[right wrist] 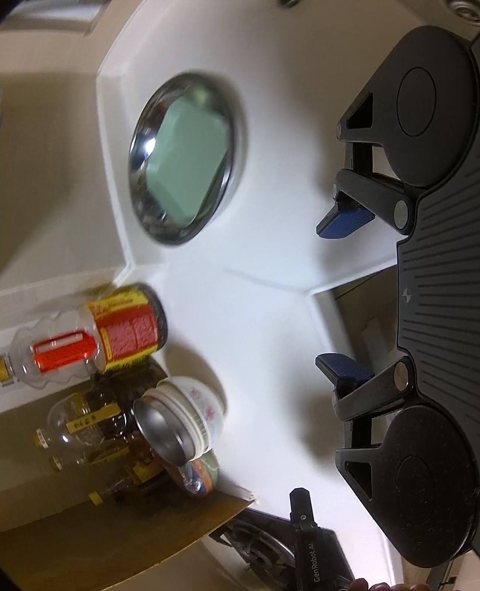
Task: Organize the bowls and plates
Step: 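Move both grippers back toward the rim of the bowl stack, then close the left gripper on the bowl stack rim while the right gripper grips it too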
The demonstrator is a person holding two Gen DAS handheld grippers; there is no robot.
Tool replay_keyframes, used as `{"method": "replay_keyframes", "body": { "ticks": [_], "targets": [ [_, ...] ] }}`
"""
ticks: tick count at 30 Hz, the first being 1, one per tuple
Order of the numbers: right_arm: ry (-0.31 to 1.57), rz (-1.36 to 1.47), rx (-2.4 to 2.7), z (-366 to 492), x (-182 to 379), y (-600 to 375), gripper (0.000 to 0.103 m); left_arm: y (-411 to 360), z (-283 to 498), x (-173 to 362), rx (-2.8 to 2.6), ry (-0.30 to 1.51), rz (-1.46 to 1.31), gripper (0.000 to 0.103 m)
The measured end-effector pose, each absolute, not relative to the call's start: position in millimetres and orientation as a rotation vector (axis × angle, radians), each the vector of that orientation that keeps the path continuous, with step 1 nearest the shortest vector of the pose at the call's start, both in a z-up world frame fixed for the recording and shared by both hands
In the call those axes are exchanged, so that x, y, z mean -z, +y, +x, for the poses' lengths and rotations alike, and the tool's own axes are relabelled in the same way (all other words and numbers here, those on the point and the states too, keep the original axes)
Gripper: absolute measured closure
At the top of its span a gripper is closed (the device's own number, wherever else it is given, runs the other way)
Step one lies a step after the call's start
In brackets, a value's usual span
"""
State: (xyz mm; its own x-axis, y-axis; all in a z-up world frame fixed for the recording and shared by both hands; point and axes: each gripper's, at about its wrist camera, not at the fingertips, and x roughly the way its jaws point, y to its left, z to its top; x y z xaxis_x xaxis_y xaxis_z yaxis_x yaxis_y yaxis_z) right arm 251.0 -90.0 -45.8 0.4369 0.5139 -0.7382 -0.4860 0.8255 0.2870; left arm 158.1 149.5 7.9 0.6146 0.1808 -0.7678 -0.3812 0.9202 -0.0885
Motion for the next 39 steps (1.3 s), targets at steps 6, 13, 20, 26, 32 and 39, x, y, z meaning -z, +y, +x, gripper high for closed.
{"method": "replay_keyframes", "body": {
  "ticks": [6,13,20,26,32,39],
  "targets": [
    [0.906,0.039,-0.676,291,39,-40,0.034,190,185,-18,-0.346,0.805,-0.267,0.064],
    [0.817,0.088,-0.749,335,15,23,0.034,226,227,-34,-0.335,0.731,-0.276,0.063],
    [0.755,0.117,-0.791,366,16,73,0.036,248,271,-30,-0.293,0.721,-0.282,0.063],
    [0.76,0.136,-0.804,388,31,89,0.068,262,288,-23,-0.286,0.729,-0.28,0.066],
    [0.742,0.122,-0.813,394,34,96,0.1,270,298,-17,-0.26,0.742,-0.266,0.083],
    [0.755,0.098,-0.817,397,38,99,0.101,271,305,-7,-0.218,0.774,-0.274,0.09]
  ]
}}
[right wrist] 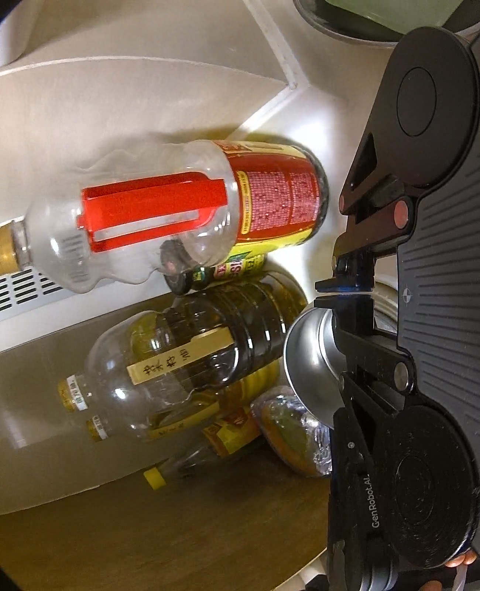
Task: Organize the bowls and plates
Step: 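Close the left gripper on the bowl stack rim while the right gripper grips it too, then lift the bowl stack with both grippers and carry it toward the steel plate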
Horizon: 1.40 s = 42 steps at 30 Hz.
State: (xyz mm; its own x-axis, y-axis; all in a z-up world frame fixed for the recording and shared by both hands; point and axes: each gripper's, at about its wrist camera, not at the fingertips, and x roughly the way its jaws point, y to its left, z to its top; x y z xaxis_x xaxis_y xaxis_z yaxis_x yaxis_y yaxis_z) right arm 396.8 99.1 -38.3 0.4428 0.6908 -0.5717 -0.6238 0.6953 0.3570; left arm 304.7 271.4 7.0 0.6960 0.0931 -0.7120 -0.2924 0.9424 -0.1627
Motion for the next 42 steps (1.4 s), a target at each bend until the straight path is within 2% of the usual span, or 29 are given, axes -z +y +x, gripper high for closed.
{"method": "replay_keyframes", "body": {
  "ticks": [5,7,8,9,10,11,12,20,23,25,28,42],
  "targets": [
    [0.772,0.151,-0.814,401,36,94,0.101,274,305,-7,-0.217,0.781,-0.29,0.087],
    [0.782,0.176,-0.824,403,31,93,0.099,276,304,-8,-0.222,0.783,-0.294,0.073],
    [0.784,0.174,-0.822,403,29,94,0.096,277,305,-8,-0.226,0.784,-0.293,0.07],
    [0.788,0.162,-0.817,403,28,97,0.081,278,306,-7,-0.229,0.788,-0.295,0.068],
    [0.797,0.144,-0.812,403,28,100,0.056,279,307,-6,-0.228,0.792,-0.3,0.068],
    [0.802,0.137,-0.807,403,30,102,0.048,280,309,-5,-0.223,0.797,-0.307,0.068],
    [0.8,0.139,-0.806,403,31,104,0.046,281,311,-4,-0.219,0.801,-0.313,0.068],
    [0.906,0.054,-0.758,408,53,129,0.046,281,326,13,-0.206,0.867,-0.32,0.068],
    [0.941,0.045,-0.741,411,60,134,0.057,281,328,18,-0.184,0.882,-0.327,0.073],
    [0.965,0.044,-0.733,413,65,136,0.071,281,330,19,-0.177,0.891,-0.327,0.074],
    [0.978,0.024,-0.71,416,68,138,0.078,278,332,21,-0.175,0.897,-0.301,0.075],
    [1.039,0.045,-0.575,406,61,94,0.082,236,342,22,-0.037,0.926,-0.241,0.075]
  ]
}}
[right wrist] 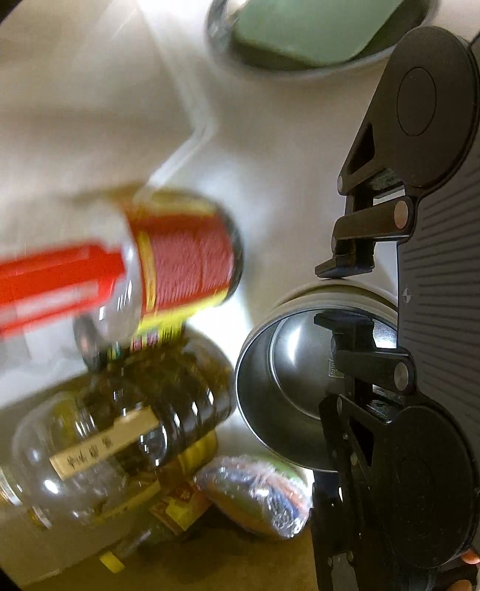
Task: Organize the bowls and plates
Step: 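Lift the bowl stack with both grippers and carry it toward the steel plate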
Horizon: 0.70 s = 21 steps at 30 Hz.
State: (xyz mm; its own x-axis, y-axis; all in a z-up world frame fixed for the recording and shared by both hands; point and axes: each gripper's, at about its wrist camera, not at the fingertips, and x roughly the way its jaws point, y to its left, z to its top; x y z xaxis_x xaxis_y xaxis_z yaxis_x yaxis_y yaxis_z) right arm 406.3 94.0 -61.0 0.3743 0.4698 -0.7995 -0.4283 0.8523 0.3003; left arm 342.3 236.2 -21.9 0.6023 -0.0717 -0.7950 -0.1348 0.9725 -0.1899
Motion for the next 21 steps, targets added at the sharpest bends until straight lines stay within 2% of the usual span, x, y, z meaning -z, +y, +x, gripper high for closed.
{"method": "replay_keyframes", "body": {
  "ticks": [12,21],
  "targets": [
    [1.072,0.118,-0.421,391,54,0,0.082,148,355,24,0.133,0.944,-0.17,0.075],
    [1.088,0.119,-0.408,387,52,-33,0.081,118,363,24,0.163,0.967,-0.157,0.075]
  ]
}}
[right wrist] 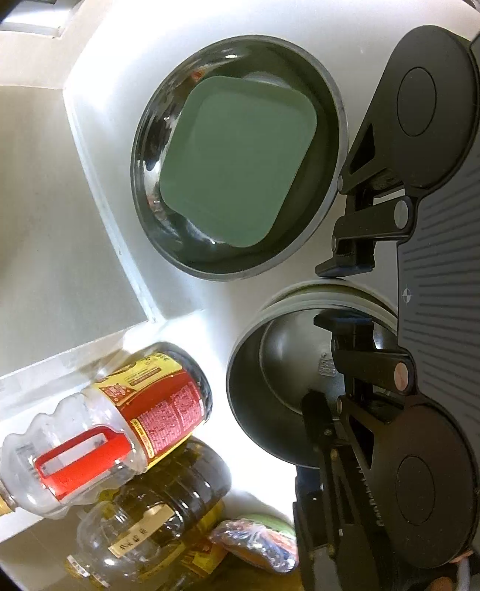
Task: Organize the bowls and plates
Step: 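Lift the bowl stack with both grippers and carry it toward the steel plate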
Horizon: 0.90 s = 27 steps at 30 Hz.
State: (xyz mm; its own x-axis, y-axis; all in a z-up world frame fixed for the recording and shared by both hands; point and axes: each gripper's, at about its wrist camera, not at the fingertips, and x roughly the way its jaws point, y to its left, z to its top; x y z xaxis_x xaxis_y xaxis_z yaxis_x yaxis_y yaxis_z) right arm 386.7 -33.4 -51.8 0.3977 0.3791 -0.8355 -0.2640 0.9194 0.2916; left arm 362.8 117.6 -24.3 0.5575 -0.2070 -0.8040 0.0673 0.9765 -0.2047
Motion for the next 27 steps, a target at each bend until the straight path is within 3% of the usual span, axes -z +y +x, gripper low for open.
{"method": "replay_keyframes", "body": {
  "ticks": [11,12,17,27],
  "targets": [
    [0.951,0.097,-0.478,384,33,-39,0.086,114,362,17,0.123,0.958,-0.129,0.076],
    [0.957,0.117,-0.492,386,33,-40,0.093,114,363,16,0.125,0.957,-0.125,0.077],
    [1.018,0.239,-0.48,400,34,-48,0.092,114,367,16,0.128,0.955,-0.107,0.083],
    [1.091,0.266,-0.465,413,33,-49,0.091,116,369,18,0.137,0.971,-0.106,0.083]
  ]
}}
